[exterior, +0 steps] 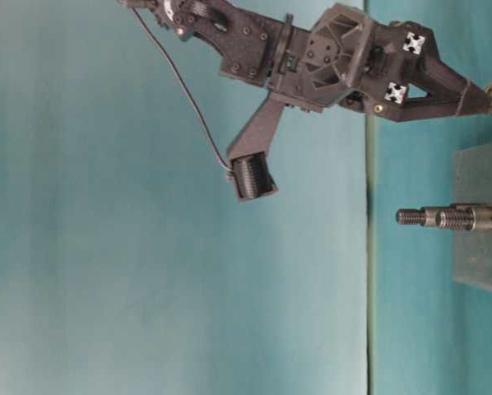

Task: Insert the washer onto the shaft.
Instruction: 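Lower the open right gripper over the upper washer and close on it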

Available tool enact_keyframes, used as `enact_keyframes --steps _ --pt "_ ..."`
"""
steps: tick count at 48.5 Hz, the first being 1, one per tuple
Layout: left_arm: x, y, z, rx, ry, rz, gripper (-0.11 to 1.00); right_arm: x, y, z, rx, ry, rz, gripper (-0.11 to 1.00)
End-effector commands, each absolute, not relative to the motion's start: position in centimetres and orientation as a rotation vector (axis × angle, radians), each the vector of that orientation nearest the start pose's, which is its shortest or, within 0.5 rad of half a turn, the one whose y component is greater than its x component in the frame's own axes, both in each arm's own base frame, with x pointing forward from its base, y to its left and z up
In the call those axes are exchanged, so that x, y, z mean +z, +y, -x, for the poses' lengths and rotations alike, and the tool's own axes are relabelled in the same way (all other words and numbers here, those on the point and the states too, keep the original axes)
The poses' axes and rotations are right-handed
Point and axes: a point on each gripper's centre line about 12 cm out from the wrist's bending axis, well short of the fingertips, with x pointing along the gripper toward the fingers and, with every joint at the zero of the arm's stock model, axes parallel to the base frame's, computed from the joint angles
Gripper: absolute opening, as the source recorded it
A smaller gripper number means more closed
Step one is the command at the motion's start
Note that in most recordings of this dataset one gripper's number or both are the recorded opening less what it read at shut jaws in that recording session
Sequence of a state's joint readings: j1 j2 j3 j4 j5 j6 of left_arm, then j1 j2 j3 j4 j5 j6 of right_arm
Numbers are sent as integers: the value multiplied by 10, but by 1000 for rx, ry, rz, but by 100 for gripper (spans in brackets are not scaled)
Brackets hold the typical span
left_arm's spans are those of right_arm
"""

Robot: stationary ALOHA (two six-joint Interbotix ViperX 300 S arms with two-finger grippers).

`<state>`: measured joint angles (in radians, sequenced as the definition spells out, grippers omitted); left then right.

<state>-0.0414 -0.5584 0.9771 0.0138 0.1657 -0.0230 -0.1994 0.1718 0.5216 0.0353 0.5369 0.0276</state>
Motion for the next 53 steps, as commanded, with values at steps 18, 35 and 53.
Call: enact_keyframes --steps 18,35,53 --pt "231 -11 -272 -38 543 -5 0 109 -71 -379 -184 1232 -176 68" --pt "231 -11 -272 -38 545 -3 0 101 -68 -380 -181 1254 -182 66" --pt "231 -11 -272 -37 545 -2 0 115 -63 -386 -170 1214 -172 31"
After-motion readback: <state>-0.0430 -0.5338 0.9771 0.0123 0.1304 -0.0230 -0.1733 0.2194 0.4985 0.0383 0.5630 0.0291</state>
